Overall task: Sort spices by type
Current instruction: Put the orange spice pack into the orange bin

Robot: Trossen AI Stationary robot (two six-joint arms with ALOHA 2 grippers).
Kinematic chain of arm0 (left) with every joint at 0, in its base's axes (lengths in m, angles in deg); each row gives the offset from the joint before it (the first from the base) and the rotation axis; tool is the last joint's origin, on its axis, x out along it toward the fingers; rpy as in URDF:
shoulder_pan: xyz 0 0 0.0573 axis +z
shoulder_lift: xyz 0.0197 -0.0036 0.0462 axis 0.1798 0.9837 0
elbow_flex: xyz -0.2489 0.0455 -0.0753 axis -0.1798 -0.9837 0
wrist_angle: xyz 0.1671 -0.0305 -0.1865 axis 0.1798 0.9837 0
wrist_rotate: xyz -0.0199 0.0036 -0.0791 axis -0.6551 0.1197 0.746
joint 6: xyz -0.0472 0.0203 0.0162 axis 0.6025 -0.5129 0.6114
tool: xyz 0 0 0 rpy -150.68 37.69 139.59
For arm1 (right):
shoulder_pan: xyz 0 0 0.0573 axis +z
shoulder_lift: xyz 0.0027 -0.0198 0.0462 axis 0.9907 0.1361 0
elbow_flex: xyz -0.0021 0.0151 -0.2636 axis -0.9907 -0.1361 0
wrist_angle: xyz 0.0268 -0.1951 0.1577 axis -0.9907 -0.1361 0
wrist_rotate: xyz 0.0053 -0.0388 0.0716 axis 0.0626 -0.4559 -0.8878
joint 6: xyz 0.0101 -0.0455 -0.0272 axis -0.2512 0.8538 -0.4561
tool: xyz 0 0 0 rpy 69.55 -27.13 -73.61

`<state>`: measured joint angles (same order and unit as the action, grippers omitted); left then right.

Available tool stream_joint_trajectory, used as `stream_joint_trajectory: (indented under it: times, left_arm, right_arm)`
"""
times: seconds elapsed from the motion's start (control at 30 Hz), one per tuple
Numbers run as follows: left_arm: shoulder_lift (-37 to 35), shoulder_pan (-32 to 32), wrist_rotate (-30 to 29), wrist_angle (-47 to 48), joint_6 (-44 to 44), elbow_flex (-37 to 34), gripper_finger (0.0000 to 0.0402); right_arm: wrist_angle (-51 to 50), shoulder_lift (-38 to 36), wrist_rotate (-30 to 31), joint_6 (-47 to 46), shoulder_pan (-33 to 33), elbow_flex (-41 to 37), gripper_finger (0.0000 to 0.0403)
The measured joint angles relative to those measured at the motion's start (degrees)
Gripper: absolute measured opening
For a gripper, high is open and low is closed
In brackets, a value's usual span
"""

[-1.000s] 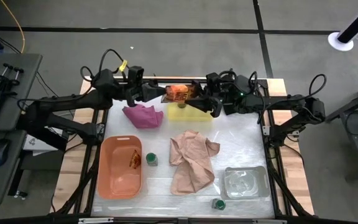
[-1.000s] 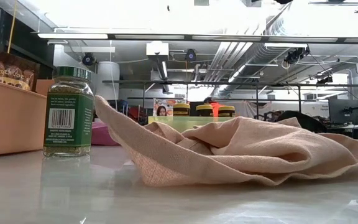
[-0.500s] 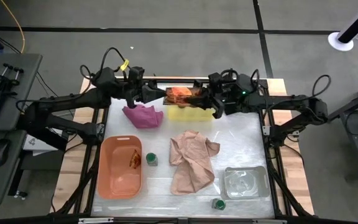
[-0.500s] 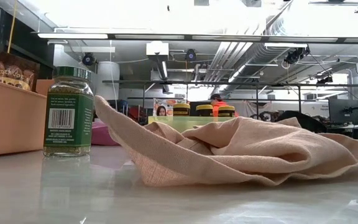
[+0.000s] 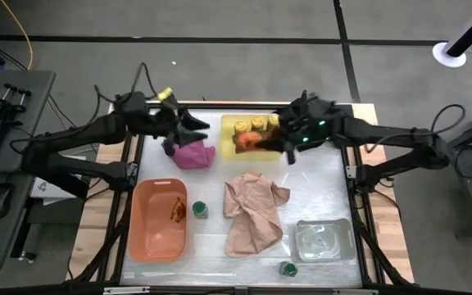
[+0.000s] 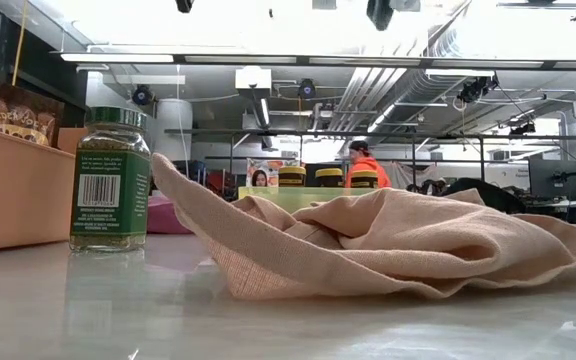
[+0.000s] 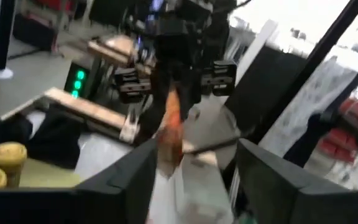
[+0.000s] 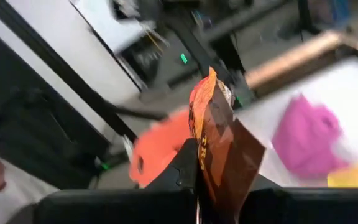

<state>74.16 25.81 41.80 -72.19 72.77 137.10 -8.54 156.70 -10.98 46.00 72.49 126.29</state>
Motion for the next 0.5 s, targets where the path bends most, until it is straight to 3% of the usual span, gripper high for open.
stream_joint_trajectory:
  times: [0.23,0.4,0.5]
  left_arm:
    - [9.9,-3.9,-2.9,16.8,-12.8,7.5,0.0278]
    - [16.8,-6.4,-9.0,25.1,-24.2,13.4,0.0289]
    - [19.5,-7.3,-10.2,25.8,-26.7,15.0,0.0289]
  right_arm:
    - [-0.4,9.1,1.7,0.9,3.3,0.0,0.0003]
    - [-4.2,13.0,1.8,4.8,4.4,3.7,0.0003]
    - [-8.4,14.4,2.4,8.2,5.0,7.2,0.0003]
